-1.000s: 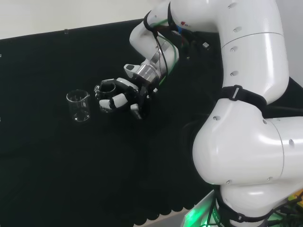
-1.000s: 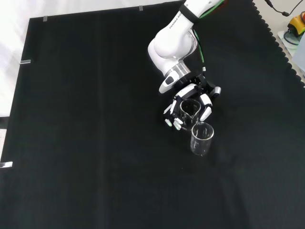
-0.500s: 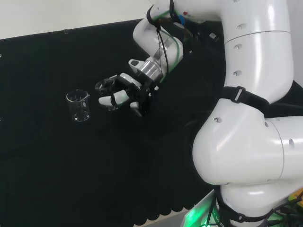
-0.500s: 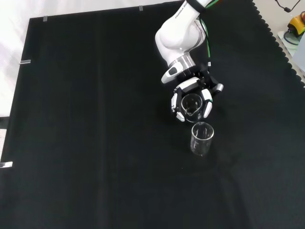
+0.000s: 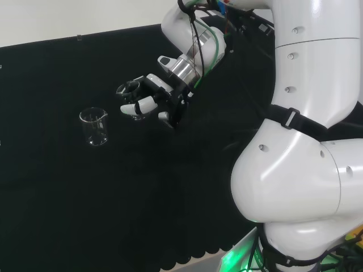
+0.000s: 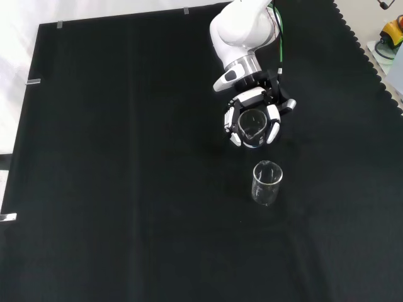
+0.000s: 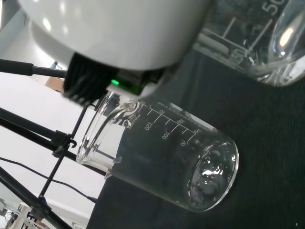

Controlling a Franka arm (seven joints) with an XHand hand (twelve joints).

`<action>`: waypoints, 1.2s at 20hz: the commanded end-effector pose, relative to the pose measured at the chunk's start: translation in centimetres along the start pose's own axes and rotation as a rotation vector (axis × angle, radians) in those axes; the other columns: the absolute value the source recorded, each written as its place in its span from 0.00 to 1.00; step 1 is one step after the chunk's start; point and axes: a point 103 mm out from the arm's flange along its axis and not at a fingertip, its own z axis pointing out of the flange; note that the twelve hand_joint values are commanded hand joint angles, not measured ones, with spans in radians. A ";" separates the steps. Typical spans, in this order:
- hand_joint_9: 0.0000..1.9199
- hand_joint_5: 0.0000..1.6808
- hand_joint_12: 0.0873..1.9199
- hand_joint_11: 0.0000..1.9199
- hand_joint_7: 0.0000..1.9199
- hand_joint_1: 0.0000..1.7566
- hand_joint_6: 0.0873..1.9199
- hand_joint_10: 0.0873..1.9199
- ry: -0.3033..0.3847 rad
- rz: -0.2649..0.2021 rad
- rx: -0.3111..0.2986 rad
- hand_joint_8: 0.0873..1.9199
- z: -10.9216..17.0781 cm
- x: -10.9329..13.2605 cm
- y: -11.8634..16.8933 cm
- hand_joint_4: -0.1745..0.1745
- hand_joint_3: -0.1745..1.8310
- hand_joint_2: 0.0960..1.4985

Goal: Pick up the beaker on the right.

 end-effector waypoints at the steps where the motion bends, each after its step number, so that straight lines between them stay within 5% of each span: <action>1: 0.75 0.73 0.38 0.60 0.77 0.82 0.30 0.26 0.007 -0.006 -0.011 0.20 -1.1 -0.3 -0.4 0.00 0.50 0.29; 12: 0.76 0.76 0.36 0.63 0.78 0.82 0.26 0.26 -0.019 -0.037 0.006 0.17 -1.9 0.3 -0.7 0.00 0.50 0.29; 15: 0.76 0.77 0.36 0.63 0.80 0.83 0.24 0.25 -0.128 -0.051 0.057 0.14 -1.5 0.7 -0.7 0.00 0.50 0.28; 20: 0.80 0.80 0.34 0.66 0.86 0.83 0.20 0.17 -0.143 -0.067 0.098 0.01 -0.5 1.4 -0.3 0.00 0.51 0.26; 24: 0.81 0.79 0.34 0.67 0.87 0.83 0.21 0.16 -0.122 -0.076 0.095 0.00 -1.7 0.8 -0.9 0.00 0.52 0.25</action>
